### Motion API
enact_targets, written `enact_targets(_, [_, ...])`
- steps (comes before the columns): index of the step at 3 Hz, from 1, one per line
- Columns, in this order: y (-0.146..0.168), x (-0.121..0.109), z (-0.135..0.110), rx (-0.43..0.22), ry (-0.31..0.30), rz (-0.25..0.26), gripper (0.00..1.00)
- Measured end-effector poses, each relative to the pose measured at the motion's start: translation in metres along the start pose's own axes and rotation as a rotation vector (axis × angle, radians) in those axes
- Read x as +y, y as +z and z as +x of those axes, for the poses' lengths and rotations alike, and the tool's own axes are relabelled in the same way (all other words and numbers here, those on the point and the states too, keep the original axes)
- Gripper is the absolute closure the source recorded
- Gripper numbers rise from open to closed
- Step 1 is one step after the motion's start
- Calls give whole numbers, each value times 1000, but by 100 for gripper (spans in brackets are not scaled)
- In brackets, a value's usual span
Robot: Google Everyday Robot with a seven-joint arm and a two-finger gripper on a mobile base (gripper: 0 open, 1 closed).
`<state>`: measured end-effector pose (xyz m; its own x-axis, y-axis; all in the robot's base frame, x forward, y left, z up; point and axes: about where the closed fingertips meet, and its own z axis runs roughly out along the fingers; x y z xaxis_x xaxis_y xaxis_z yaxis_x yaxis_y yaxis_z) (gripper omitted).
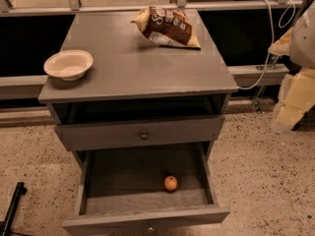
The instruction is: Pick orange from middle drawer and place on counter
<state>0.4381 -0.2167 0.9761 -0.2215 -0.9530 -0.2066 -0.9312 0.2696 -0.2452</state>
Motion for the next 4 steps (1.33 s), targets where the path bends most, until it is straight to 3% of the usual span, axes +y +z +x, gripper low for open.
enact_targets(1, [0, 0, 0, 0, 0, 0, 0])
enact_targets(2, [16, 3, -6, -87, -22, -49, 0])
enact_targets(3, [72, 33, -11, -262, -67, -118, 0])
enact_targets(4, [129, 67, -16, -472, -53, -135, 0])
